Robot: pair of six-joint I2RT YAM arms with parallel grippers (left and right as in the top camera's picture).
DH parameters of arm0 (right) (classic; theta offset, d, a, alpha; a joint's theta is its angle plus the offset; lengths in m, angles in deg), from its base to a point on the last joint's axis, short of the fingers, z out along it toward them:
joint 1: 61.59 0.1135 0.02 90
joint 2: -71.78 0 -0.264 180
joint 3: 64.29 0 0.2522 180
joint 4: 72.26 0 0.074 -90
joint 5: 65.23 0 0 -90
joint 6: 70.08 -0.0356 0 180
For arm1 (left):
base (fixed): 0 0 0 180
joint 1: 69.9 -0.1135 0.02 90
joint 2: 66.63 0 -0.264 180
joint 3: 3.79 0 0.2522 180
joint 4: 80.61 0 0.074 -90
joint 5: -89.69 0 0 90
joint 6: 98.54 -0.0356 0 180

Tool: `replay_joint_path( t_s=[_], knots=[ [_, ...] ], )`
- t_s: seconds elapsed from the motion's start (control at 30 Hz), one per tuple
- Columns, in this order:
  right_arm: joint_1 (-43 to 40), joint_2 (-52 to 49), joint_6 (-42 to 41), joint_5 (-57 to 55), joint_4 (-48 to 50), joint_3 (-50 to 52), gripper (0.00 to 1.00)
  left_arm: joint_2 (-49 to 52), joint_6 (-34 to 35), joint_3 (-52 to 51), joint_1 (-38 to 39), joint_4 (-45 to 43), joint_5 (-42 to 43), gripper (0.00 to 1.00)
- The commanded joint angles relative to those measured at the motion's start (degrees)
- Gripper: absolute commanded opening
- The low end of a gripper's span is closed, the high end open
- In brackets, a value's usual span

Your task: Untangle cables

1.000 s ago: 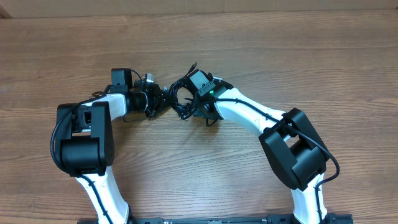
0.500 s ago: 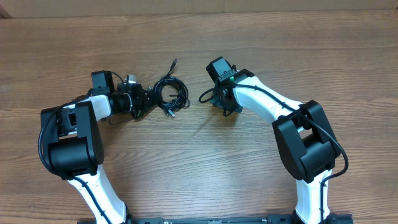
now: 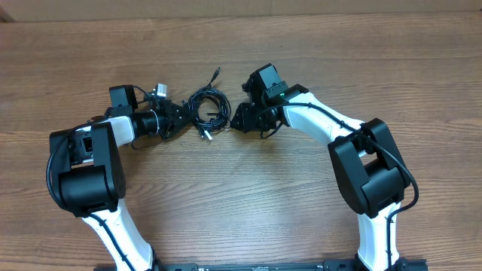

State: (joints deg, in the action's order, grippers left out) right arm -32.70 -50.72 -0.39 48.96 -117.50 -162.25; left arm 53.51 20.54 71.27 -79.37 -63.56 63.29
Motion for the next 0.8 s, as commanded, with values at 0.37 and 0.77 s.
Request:
replay_joint_path(
  t_s=[0.37,0.77],
  knots=[
    [-5.6,-0.9,4.1,27.1,7.0,0.6,0.22,0.2,-3.5,-0.4,0.1,-9.4,17.7,0.04],
    [-7.9,-0.9,7.6,32.9,6.9,0.6,0.17,0.2,-1.8,-0.4,0.1,-13.2,21.6,0.04]
  ],
)
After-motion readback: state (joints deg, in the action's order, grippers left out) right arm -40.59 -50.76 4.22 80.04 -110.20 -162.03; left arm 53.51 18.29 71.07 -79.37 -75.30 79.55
